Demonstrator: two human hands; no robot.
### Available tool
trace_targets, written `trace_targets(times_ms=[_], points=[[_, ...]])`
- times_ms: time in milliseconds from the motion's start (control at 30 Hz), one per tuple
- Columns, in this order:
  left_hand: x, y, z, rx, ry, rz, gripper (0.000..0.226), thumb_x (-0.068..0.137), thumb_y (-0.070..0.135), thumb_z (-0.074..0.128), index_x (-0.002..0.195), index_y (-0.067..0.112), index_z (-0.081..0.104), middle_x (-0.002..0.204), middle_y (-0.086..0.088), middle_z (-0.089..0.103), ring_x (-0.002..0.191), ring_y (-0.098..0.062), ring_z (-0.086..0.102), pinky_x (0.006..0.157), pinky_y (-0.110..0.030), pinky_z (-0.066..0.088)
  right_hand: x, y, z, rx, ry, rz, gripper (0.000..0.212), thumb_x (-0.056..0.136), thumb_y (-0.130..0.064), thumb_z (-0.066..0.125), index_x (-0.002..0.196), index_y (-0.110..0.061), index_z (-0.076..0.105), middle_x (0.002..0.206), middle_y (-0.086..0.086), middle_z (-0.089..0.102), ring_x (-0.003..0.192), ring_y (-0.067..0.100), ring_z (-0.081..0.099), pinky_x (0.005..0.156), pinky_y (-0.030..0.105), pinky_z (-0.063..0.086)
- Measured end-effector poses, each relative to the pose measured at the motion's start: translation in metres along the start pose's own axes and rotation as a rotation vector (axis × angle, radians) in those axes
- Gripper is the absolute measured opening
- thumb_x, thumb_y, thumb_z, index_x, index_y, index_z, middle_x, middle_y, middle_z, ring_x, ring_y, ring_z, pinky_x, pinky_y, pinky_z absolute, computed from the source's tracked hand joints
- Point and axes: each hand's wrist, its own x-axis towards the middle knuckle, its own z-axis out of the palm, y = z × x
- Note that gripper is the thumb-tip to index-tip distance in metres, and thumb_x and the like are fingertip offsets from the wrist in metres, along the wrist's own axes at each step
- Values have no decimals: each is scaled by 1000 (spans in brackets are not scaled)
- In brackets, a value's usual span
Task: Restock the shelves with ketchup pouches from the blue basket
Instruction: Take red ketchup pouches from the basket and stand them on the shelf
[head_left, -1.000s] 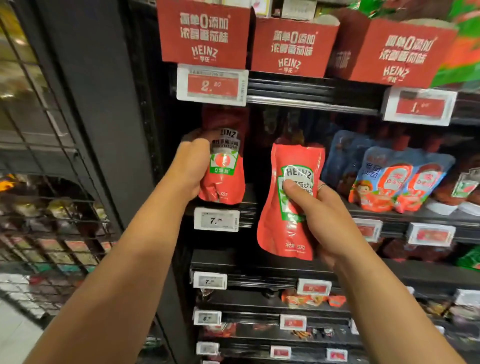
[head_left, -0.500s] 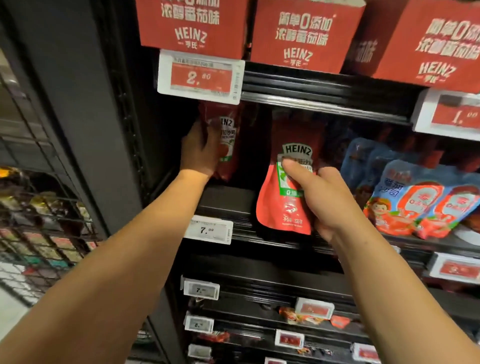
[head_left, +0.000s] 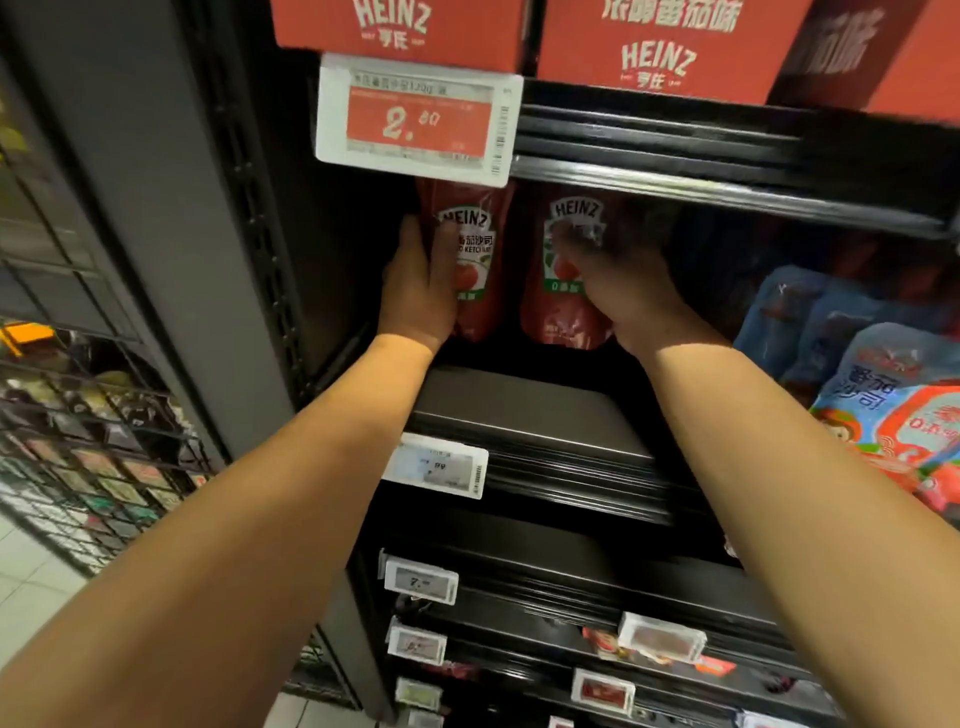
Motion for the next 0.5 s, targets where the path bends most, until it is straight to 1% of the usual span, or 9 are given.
trace_targets(times_ms=[67, 167, 200, 233, 300, 367, 400, 433, 500], points=[[2, -2, 0, -11, 1, -14, 48, 101, 53, 41, 131, 17, 52, 101, 10, 66, 92, -13, 71, 81, -29, 58, 10, 5, 4, -86, 34, -71, 21, 84, -44, 78, 96, -32, 65, 97, -12, 72, 85, 6, 73, 76, 29, 60], [3, -4, 0, -20, 26, -22, 47, 101, 50, 42, 131, 15, 53, 93, 21, 62, 81, 12, 65, 70, -11, 52, 16, 18, 10, -153, 69, -208, 33, 92, -33, 72, 117, -14, 65, 110, 2, 72, 100, 15, 70, 89, 34, 57], [3, -4, 0, -19, 30, -19, 47, 101, 49, 43, 131, 14, 52, 93, 22, 62, 80, 15, 63, 69, -8, 50, 16, 23, 11, -127, 77, -229, 35, 94, -29, 70, 121, -9, 63, 113, 6, 71, 103, 18, 70, 93, 37, 56], [2, -3, 0, -28, 33, -13, 47, 102, 48, 44, 133, 14, 51, 96, 21, 63, 82, 14, 64, 71, -10, 51, 16, 29, 11, -112, 83, -239, 36, 95, -27, 69, 124, -7, 61, 115, 8, 71, 106, 18, 69, 95, 38, 55], [-1, 1, 0, -68, 40, 15, 51, 101, 45, 47, 142, 14, 41, 112, 10, 66, 94, 4, 66, 78, -17, 55, 16, 39, 10, -125, 86, -242, 36, 96, -28, 67, 123, -6, 59, 110, 0, 71, 102, 2, 68, 90, 26, 54], [-4, 7, 1, -94, 29, 84, 72, 95, 41, 60, 151, 10, 28, 135, -5, 60, 116, -10, 63, 96, -24, 53, 14, 44, 8, -169, 81, -247, 32, 96, -30, 67, 120, -14, 54, 103, -15, 67, 94, -15, 63, 83, 9, 48], [-6, 8, 1, -77, 20, 123, 86, 88, 37, 70, 154, 8, 22, 145, -9, 52, 127, -14, 57, 105, -25, 48, 13, 44, 8, -175, 78, -242, 35, 96, -31, 67, 124, -18, 51, 105, -16, 66, 95, -13, 63, 86, 9, 48], [-8, 9, 2, -24, 19, 156, 100, 78, 34, 78, 155, 7, 20, 151, -10, 45, 135, -14, 48, 110, -20, 42, 12, 45, 8, -175, 75, -237, 41, 96, -32, 66, 130, -16, 49, 109, -12, 67, 101, -4, 65, 92, 16, 49], [-9, 7, 4, 142, 16, 204, 116, 65, 29, 88, 156, 7, 19, 153, -13, 35, 135, -5, 36, 104, 1, 28, 12, 45, 6, -189, 74, -228, 51, 95, -37, 66, 135, -11, 48, 120, -2, 67, 113, 15, 65, 100, 30, 50]])
